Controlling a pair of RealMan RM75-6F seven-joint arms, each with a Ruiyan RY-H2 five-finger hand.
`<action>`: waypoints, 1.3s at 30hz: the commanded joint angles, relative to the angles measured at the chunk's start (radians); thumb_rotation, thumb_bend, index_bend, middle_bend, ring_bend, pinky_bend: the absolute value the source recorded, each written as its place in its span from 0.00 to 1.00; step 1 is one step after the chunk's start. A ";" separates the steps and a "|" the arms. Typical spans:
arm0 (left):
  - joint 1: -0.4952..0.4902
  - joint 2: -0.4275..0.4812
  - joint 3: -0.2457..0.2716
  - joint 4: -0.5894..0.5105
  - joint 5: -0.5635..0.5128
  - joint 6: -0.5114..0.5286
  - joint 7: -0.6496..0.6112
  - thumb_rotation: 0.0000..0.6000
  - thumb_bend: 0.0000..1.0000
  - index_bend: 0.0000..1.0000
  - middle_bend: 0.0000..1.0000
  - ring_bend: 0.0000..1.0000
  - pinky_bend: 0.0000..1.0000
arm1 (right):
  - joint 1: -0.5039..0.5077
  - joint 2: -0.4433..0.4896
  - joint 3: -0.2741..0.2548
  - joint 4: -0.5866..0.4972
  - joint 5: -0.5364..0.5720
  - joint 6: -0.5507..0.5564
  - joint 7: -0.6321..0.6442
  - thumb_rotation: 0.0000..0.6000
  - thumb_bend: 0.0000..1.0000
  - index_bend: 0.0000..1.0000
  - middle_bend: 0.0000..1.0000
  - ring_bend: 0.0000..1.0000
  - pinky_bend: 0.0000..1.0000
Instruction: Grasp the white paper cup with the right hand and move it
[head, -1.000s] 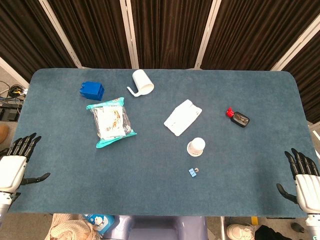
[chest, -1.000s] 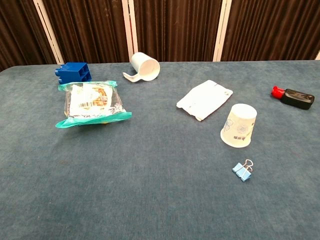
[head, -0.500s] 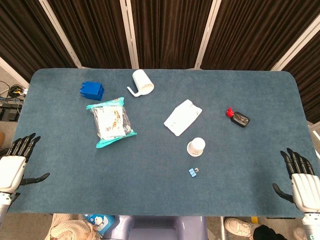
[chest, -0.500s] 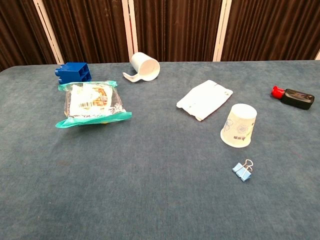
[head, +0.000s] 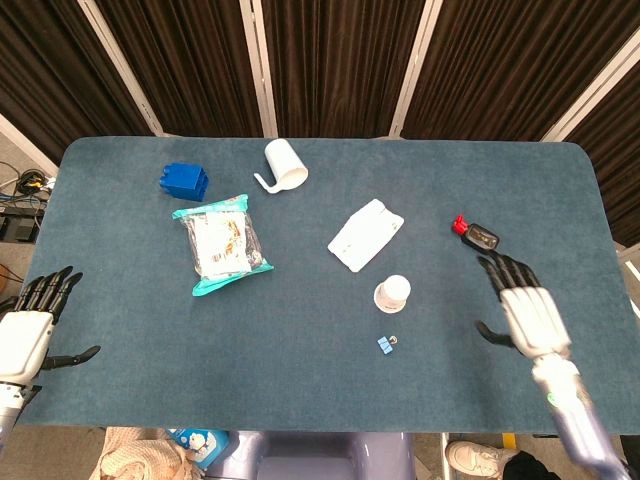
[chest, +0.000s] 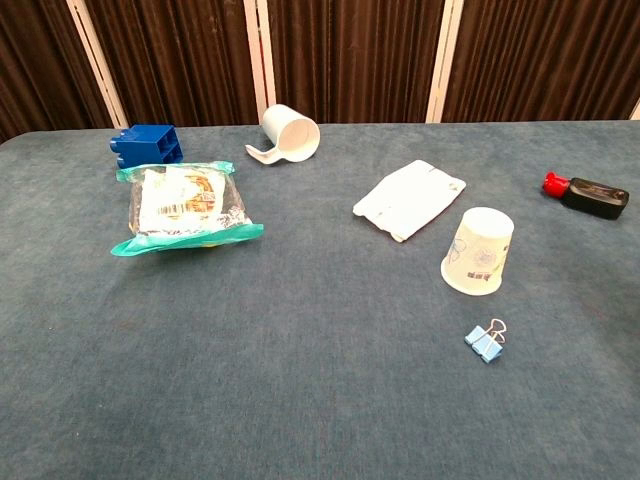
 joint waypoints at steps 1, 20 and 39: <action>-0.003 0.002 -0.002 -0.001 -0.011 -0.011 -0.009 1.00 0.00 0.00 0.00 0.00 0.00 | 0.091 -0.067 0.052 -0.010 0.130 -0.085 -0.117 1.00 0.27 0.00 0.00 0.00 0.10; -0.029 0.030 -0.012 -0.028 -0.057 -0.083 -0.081 1.00 0.00 0.00 0.00 0.00 0.00 | 0.283 -0.352 0.033 0.163 0.360 -0.132 -0.271 1.00 0.27 0.08 0.10 0.14 0.27; -0.039 0.036 -0.015 -0.037 -0.068 -0.101 -0.108 1.00 0.00 0.00 0.00 0.00 0.00 | 0.333 -0.434 0.006 0.241 0.381 -0.104 -0.281 1.00 0.40 0.50 0.39 0.42 0.52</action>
